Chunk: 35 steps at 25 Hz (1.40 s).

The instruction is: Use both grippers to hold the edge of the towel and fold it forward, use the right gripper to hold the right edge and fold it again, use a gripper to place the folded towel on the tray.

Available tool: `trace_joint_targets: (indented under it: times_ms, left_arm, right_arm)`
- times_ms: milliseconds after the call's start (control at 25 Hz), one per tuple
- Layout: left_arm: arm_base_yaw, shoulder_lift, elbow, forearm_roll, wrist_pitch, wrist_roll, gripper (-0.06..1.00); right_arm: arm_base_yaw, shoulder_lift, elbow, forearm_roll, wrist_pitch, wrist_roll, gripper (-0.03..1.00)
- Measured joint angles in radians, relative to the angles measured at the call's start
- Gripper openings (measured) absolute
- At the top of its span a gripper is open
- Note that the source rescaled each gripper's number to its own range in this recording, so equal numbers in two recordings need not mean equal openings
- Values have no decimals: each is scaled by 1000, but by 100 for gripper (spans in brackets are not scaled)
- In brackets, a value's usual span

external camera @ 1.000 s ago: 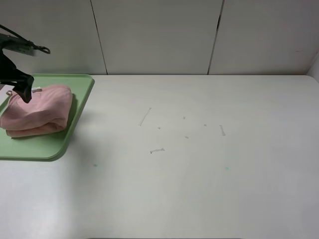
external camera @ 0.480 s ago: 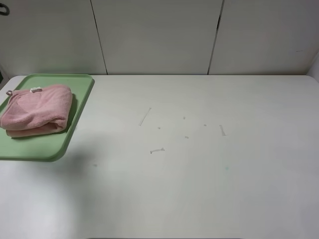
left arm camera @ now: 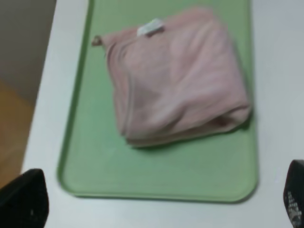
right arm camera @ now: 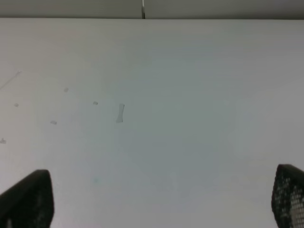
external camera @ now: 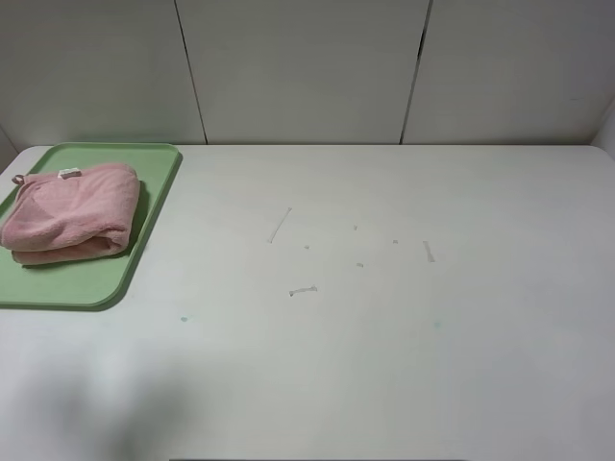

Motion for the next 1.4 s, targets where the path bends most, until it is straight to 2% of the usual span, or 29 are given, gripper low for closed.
trace_joint_targets:
  times_ms: [80, 200, 520, 600, 720, 840, 1000, 1160, 1280, 1400]
  left_arm:
    - [0, -90, 42, -62, 5, 0, 100]
    - [0, -187, 72, -115, 69, 0, 100]
    - [-97, -348, 85, -121, 325, 0, 100]
    - [-122, -382, 98, -121, 358, 0, 100]
    - [-155, -450, 129, -128, 365, 7, 100]
    - [-183, -539, 166, -168, 368, 56, 100]
    - [-193, -651, 191, -235, 412, 149, 100]
    - [-194, -743, 192, -259, 421, 181, 100]
    - [-194, -759, 192, -268, 423, 150, 100]
    - [-194, -762, 198, -286, 414, 51, 100]
  right_arm:
    - [0, 0, 0, 0, 0, 0, 100]
    - [0, 0, 0, 0, 0, 0, 100]
    - [0, 0, 0, 0, 0, 0, 100]
    - [0, 0, 0, 0, 0, 0, 100]
    - [0, 0, 0, 0, 0, 0, 100]
    - [0, 0, 0, 0, 0, 0, 100]
    - [0, 0, 0, 0, 0, 0, 100]
    - [0, 0, 0, 0, 0, 0, 100]
    - [0, 0, 0, 0, 0, 0, 100]
    - [0, 0, 0, 0, 0, 0, 100]
